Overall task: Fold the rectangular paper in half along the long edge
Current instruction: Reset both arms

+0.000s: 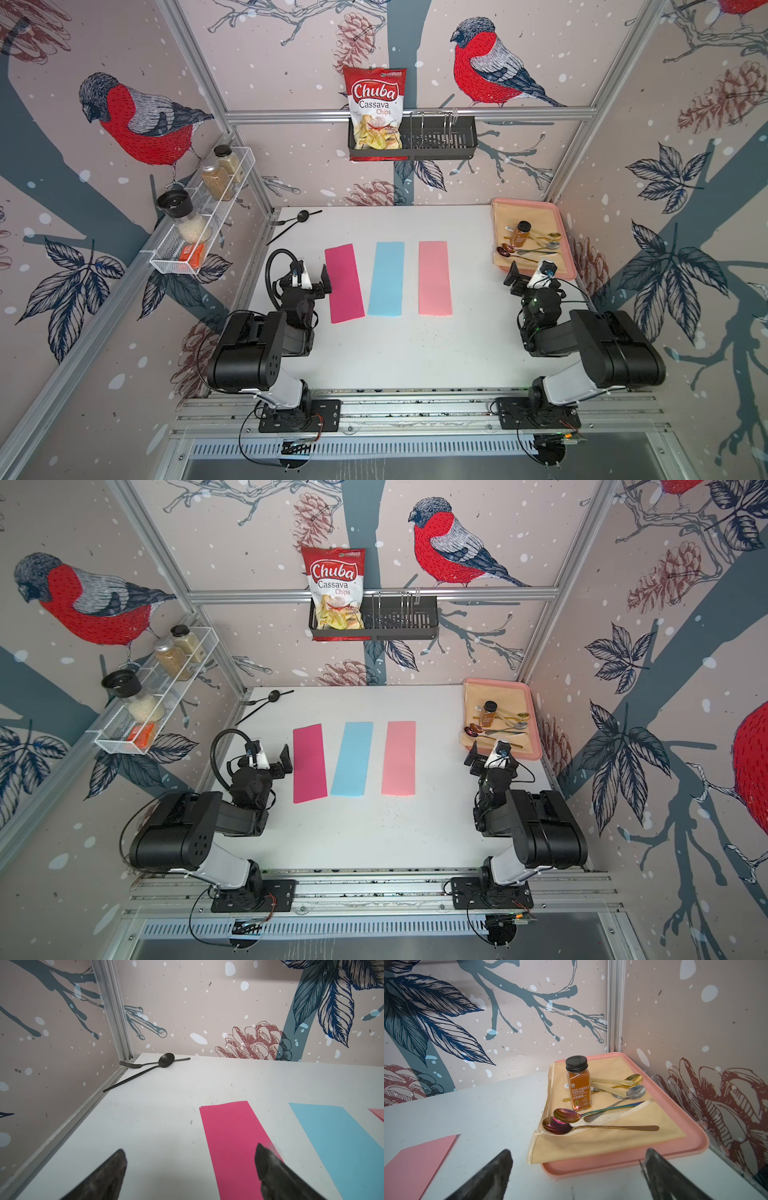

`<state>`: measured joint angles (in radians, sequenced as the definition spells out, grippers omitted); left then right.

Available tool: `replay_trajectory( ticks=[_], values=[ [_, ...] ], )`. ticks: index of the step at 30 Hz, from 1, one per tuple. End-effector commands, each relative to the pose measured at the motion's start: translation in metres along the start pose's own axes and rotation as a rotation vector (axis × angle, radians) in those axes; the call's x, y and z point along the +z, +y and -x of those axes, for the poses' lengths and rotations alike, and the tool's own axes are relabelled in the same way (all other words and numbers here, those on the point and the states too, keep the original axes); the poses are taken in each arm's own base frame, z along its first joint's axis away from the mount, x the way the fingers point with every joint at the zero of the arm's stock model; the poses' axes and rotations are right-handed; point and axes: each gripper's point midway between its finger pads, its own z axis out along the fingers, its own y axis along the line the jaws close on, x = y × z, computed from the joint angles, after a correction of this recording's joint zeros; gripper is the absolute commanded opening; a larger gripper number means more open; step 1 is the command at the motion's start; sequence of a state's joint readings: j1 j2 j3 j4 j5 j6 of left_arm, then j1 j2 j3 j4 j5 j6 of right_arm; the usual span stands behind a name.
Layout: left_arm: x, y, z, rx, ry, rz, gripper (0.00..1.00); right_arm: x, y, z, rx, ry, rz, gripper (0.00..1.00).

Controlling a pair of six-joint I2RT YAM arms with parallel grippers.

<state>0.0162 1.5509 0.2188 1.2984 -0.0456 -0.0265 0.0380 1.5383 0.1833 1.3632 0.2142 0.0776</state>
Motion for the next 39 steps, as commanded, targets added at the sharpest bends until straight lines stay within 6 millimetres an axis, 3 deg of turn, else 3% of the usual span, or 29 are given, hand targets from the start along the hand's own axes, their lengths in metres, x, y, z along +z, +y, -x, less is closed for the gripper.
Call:
replay_trajectory(
  ticks=[1, 39],
  values=[
    [0.0007, -0.003, 0.0063, 0.007, -0.024, -0.019, 0.98, 0.0008, 0.0, 0.0003, -0.009, 0.0, 0.0, 1.0],
    [0.0057, -0.0039, 0.0037, 0.028, -0.004, 0.001, 0.98, 0.0009, 0.0002, 0.0007, -0.009, -0.001, 0.0, 1.0]
  ],
)
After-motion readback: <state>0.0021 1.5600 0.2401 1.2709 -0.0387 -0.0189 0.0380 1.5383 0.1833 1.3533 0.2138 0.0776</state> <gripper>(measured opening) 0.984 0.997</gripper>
